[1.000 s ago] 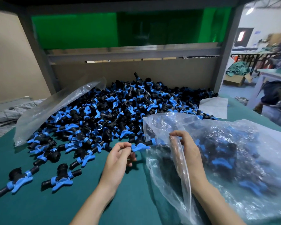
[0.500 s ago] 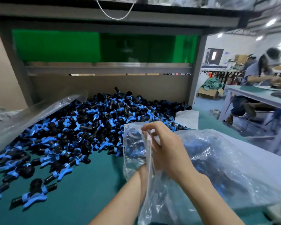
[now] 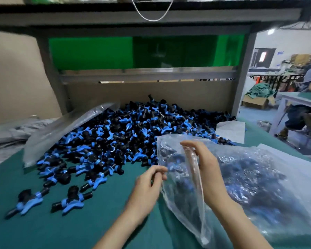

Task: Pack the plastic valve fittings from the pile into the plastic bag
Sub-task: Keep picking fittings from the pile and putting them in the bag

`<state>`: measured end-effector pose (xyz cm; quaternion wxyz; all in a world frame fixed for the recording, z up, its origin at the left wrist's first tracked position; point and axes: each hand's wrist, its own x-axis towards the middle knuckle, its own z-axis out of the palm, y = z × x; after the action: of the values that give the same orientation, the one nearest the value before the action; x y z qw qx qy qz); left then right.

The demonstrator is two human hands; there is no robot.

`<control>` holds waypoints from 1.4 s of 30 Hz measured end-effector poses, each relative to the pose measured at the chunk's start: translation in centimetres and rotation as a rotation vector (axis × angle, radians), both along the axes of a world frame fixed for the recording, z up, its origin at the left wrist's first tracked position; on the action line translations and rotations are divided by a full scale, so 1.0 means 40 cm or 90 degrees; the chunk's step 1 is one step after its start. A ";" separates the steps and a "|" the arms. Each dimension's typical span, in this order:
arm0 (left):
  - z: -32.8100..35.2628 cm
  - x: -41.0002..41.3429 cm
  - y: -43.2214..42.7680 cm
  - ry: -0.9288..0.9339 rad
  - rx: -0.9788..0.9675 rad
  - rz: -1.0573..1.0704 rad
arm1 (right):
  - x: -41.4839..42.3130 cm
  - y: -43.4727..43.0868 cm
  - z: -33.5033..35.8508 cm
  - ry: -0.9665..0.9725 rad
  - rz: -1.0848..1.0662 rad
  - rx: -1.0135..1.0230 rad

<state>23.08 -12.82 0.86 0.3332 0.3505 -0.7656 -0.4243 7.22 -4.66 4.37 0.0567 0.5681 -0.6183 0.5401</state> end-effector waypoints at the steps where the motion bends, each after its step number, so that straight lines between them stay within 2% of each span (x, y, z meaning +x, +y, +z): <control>1: -0.037 0.073 -0.030 -0.042 -0.133 0.092 | 0.002 -0.010 -0.028 -0.034 0.011 0.013; 3: -0.086 0.190 -0.065 -0.180 -0.359 0.278 | 0.004 -0.026 -0.085 -0.092 0.023 0.045; 4: -0.093 0.238 -0.073 -0.264 -0.404 0.383 | 0.001 -0.033 -0.110 -0.103 0.021 0.056; 6: -0.088 0.313 -0.091 -0.384 -0.324 0.533 | -0.010 -0.045 -0.154 -0.137 0.015 0.074; 8: -0.070 0.348 -0.095 -0.507 -0.135 0.521 | -0.023 -0.055 -0.174 -0.244 0.039 0.100; 9: -0.075 0.349 -0.094 -0.545 -0.104 0.486 | -0.029 -0.059 -0.181 -0.278 0.042 0.112; 12: -0.097 0.332 -0.083 -0.496 -0.142 0.431 | -0.036 -0.058 -0.185 -0.211 0.007 0.112; 14: -0.096 0.310 -0.057 -0.456 -0.153 0.393 | -0.033 -0.055 -0.182 -0.226 0.021 0.118; 16: -0.109 0.281 -0.031 -0.412 -0.148 0.319 | -0.032 -0.052 -0.185 -0.186 0.012 0.119; 20: -0.121 0.198 -0.015 -0.380 -0.181 0.223 | -0.034 -0.053 -0.190 -0.130 -0.003 0.122; 25: -0.098 0.065 -0.058 -0.371 -0.206 0.208 | -0.034 -0.052 -0.188 -0.136 -0.006 0.126; 29: -0.104 0.062 -0.085 -0.286 -0.167 0.205 | -0.034 -0.046 -0.188 -0.096 -0.017 0.125; 32: -0.118 0.125 -0.115 -0.352 -0.255 0.251 | -0.035 -0.046 -0.186 -0.082 -0.013 0.115; 37: -0.130 0.155 -0.153 -0.409 -0.286 0.184 | -0.037 -0.047 -0.192 -0.058 -0.013 0.103; 40: -0.126 0.138 -0.156 -0.372 -0.285 0.142 | -0.039 -0.050 -0.193 -0.072 -0.007 0.096; 42: -0.126 0.134 -0.158 -0.285 -0.225 0.108 | -0.040 -0.051 -0.193 -0.068 -0.004 0.099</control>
<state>28.45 -19.15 -4.17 0.2465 0.4344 -0.8500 -0.1673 5.64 -6.69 -3.33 -0.0190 0.5392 -0.6624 0.5198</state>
